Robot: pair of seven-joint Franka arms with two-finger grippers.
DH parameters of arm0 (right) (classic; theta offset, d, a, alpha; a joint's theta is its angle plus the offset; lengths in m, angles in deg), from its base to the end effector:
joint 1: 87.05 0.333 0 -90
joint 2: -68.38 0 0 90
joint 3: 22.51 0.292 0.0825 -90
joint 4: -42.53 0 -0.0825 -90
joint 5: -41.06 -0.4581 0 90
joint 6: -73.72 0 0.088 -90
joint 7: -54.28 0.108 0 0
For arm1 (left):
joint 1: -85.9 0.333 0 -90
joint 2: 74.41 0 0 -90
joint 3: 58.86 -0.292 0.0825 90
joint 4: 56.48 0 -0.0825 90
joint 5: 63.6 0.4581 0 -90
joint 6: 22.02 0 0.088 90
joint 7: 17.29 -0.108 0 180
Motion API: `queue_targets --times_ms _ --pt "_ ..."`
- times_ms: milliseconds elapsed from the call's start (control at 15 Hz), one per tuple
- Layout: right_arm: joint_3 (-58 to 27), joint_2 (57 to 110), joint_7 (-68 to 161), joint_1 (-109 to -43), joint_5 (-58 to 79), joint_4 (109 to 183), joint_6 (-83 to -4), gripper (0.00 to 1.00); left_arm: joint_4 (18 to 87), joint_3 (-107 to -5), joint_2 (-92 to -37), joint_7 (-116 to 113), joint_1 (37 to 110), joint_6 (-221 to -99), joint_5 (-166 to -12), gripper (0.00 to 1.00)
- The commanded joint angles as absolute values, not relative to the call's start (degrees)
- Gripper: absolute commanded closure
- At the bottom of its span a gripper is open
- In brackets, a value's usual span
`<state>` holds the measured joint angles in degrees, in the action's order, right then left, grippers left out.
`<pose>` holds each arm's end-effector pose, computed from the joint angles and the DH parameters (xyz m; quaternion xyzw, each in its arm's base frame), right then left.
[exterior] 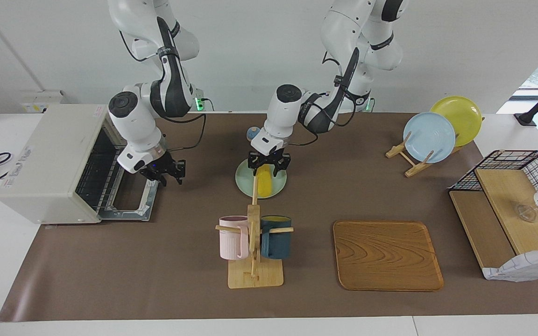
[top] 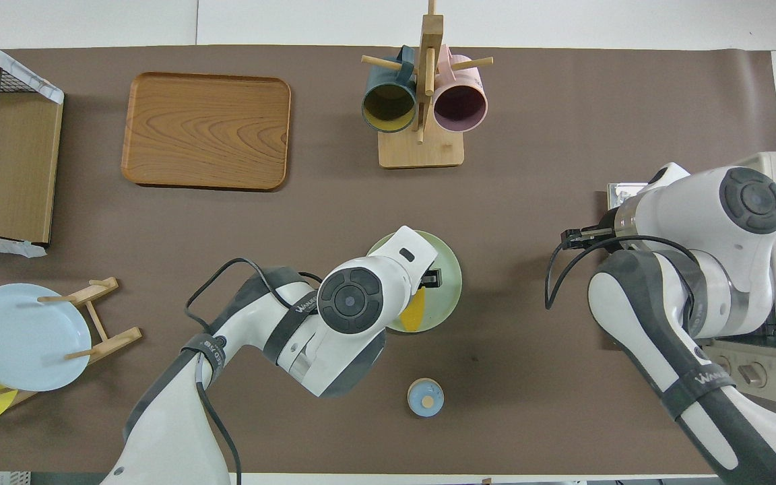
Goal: Put corn in oven
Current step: 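Carry the corn to the green plate while the right gripper opens the oven, then release the corn onto the plate while the right gripper reaches the plate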
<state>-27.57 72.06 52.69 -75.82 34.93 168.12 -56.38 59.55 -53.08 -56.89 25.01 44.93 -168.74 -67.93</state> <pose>0.5939 0.0668 0.2865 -0.9987 -0.0336 -0.0059 0.0386 0.4573 -0.4839 0.2466 0.9926 -0.0055 0.0546 0.1084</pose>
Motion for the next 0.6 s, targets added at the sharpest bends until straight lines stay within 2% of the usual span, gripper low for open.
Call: queue_targets --times_ms 0,200,333,533 --pt "-28.0 73.0 53.6 -75.2 34.4 166.4 -55.1 0.49 59.3 -54.1 -58.8 23.9 44.8 -167.6 -68.1 0.00" --pt "-28.0 73.6 53.9 -73.1 34.4 161.7 -49.0 0.48 57.0 -54.2 -61.4 23.2 48.2 -161.4 -68.1 0.00" --pt "-28.0 74.7 58.8 -71.1 34.4 156.5 -43.8 0.48 50.9 -54.3 -61.7 21.5 51.9 -152.3 -68.0 0.00" --pt "-28.0 75.8 65.2 -64.6 35.0 153.0 -42.6 0.49 43.3 -54.2 -61.8 14.5 58.9 -140.7 -68.1 0.00"
